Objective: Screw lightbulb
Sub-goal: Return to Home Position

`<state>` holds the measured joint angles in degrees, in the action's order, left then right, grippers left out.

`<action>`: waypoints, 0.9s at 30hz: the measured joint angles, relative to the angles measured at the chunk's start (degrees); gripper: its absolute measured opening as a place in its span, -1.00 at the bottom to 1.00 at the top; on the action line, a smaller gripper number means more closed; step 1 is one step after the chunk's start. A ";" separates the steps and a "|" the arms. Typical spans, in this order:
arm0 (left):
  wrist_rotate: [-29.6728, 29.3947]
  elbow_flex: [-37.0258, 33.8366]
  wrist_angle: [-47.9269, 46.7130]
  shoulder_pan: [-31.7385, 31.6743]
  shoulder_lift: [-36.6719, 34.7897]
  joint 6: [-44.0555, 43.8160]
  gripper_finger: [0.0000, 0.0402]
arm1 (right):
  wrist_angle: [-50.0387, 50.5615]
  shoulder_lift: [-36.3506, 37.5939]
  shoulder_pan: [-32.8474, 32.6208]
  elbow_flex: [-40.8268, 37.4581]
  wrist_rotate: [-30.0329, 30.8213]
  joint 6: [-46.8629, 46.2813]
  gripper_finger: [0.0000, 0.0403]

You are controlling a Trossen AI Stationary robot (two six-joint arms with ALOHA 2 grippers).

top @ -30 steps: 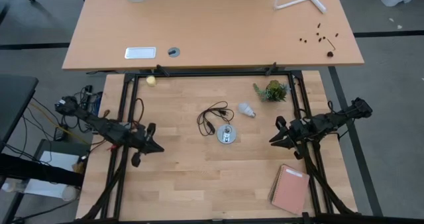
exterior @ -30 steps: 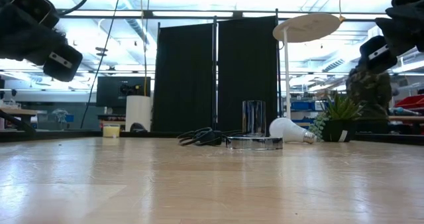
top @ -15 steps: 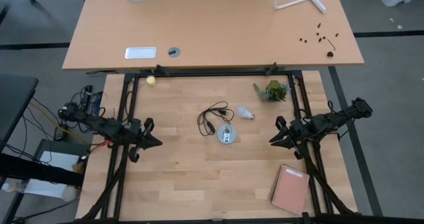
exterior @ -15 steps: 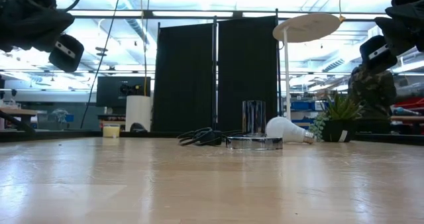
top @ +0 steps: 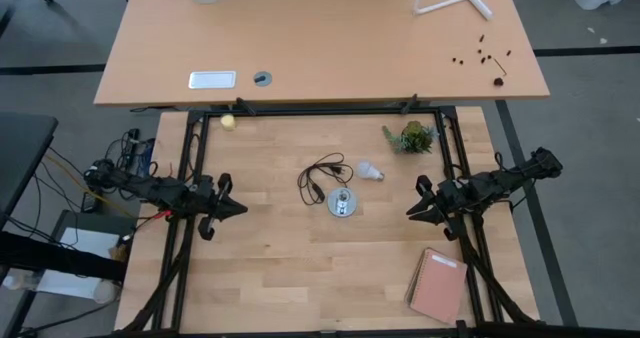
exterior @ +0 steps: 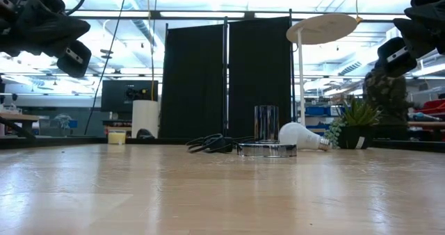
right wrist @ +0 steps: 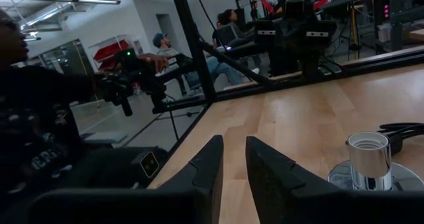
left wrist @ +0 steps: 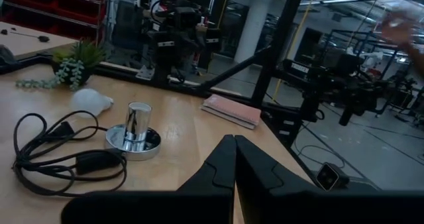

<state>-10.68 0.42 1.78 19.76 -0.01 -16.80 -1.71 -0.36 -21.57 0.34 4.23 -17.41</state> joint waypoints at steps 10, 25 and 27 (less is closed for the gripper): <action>0.00 -0.01 0.12 -0.01 0.00 0.00 -0.94 | 0.01 0.00 0.00 0.02 0.02 0.00 -0.63; -0.13 -0.01 4.46 -0.01 0.00 0.00 -0.94 | 0.01 0.00 -0.01 0.02 0.04 0.00 -0.64; -0.13 -0.01 4.52 -0.01 0.00 0.00 -0.94 | 0.01 0.00 -0.02 0.02 0.04 0.00 -0.64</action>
<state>-10.81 0.40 6.30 19.75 -0.01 -16.80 -1.69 -0.36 -21.58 0.36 4.27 -17.41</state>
